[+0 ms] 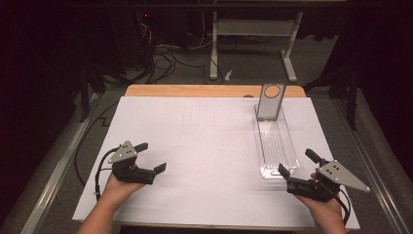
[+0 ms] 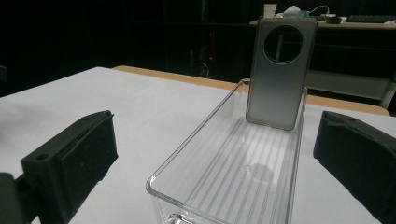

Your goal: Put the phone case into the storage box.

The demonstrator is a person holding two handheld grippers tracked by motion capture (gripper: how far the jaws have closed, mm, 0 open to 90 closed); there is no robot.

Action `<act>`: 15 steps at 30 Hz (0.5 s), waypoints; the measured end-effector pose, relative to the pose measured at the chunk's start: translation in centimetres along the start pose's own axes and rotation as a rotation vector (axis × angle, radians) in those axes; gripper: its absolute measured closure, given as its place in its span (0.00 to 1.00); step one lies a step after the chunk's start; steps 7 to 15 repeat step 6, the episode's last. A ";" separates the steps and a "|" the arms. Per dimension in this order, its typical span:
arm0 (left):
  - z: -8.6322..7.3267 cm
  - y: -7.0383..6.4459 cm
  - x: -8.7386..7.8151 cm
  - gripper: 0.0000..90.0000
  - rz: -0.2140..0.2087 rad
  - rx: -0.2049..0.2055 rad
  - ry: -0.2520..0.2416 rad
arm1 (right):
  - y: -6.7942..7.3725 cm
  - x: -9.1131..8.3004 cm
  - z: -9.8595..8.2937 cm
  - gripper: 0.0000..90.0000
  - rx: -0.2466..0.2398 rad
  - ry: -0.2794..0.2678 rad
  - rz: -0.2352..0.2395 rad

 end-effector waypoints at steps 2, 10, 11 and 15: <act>0.0 0.0 0.0 0.00 -0.001 0.000 0.000 | -0.1 0.0 0.0 0.00 0.003 0.001 -0.001; 0.0 0.0 0.1 0.00 -0.001 0.002 0.004 | -0.1 0.0 0.0 0.00 0.009 0.000 -0.003; 0.0 0.0 0.1 0.00 -0.001 0.002 0.004 | -0.1 0.0 0.0 0.00 0.009 0.000 -0.003; 0.0 0.0 0.1 0.00 -0.001 0.002 0.004 | -0.1 0.0 0.0 0.00 0.009 0.000 -0.003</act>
Point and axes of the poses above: each handheld gripper's, and its own axes: x roughly forward along the jaws, z roughly out of its top, y roughly to its left, the point moved 4 cm from there along x, roughly forward along the jaws, and after that the axes turned 11 degrees about y, right-handed, at the moved point
